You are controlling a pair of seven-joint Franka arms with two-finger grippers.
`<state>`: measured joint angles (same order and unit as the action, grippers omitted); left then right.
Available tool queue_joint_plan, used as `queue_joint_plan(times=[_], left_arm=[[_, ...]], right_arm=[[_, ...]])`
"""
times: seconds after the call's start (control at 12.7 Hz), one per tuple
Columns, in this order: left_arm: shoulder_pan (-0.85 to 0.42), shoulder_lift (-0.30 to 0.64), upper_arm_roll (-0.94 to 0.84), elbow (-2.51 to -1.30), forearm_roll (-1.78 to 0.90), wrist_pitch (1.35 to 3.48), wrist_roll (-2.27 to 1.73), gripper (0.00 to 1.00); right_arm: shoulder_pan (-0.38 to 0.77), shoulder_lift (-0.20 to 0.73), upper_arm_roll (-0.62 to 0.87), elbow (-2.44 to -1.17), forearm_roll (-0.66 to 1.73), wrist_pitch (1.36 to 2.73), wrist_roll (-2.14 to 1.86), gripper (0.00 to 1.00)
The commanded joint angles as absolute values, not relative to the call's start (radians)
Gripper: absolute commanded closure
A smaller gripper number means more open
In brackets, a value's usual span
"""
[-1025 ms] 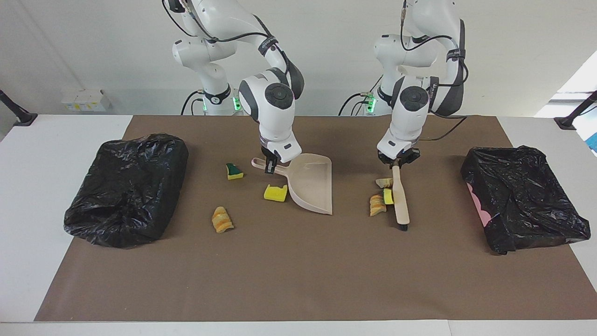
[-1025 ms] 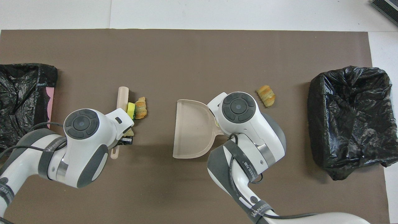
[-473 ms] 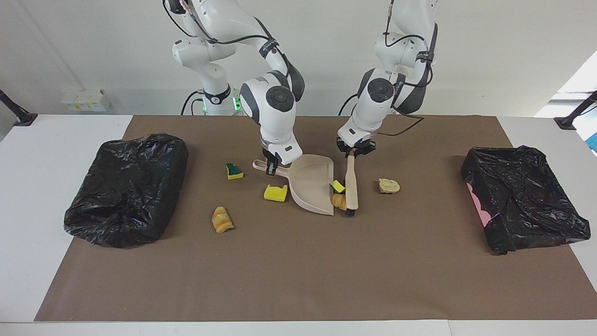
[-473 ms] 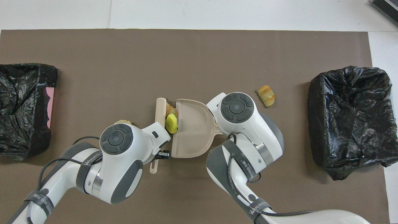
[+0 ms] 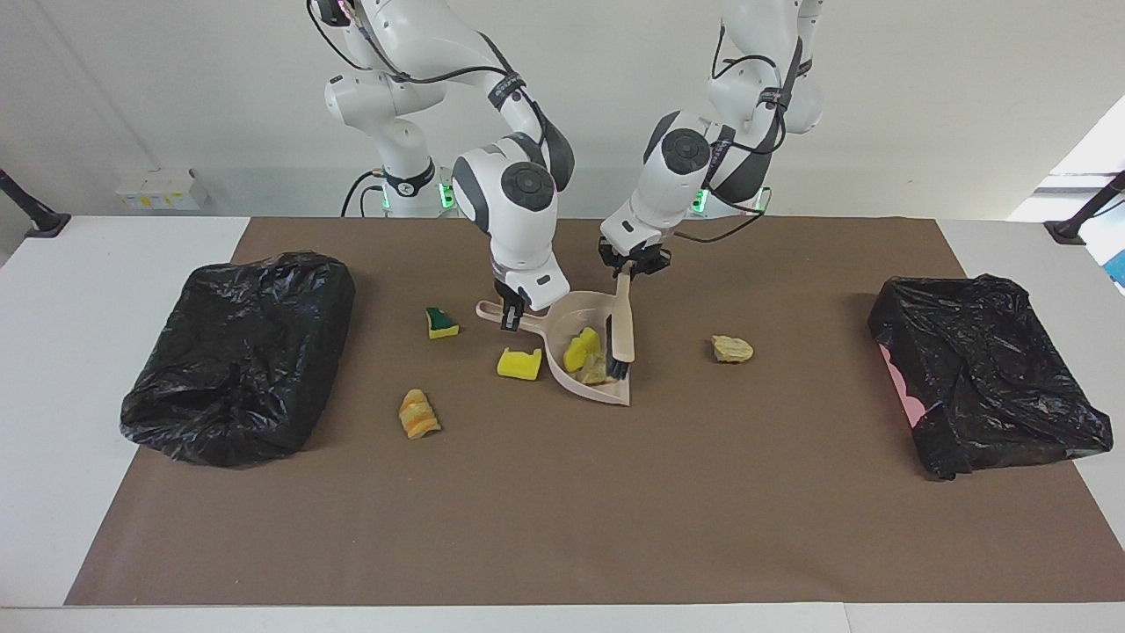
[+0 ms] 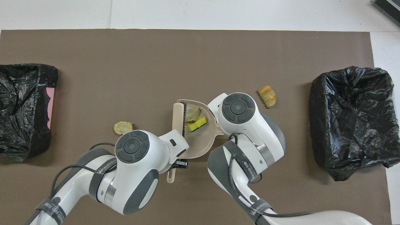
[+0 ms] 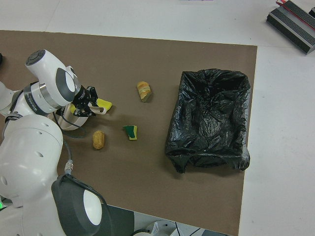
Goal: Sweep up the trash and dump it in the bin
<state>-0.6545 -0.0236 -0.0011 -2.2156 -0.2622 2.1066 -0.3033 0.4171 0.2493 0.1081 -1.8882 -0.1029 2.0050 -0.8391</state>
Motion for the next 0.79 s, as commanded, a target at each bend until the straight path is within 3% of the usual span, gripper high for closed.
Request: queue_joint_plan(times=[0.0, 0.32, 0.71], left_arm=[[-0.586, -0.116, 0.011, -2.171, -0.279, 1.930, -0.299, 1.00], [-0.520, -0.143, 0.014, -2.189, -0.165, 1.852, -0.435, 1.00], [-0.356, -0.169, 0.012, -2.307, -0.025, 1.862, -0.448, 1.00]], right_arm=[[0.413, 0.249, 0.114, -1.881, -0.104, 2.003, -0.811, 1.00], [0.416, 0.241, 0.114, -1.874, -0.109, 1.987, -0.811, 1.00], [0.434, 0.233, 0.114, -1.878, -0.126, 1.953, -0.811, 1.00]])
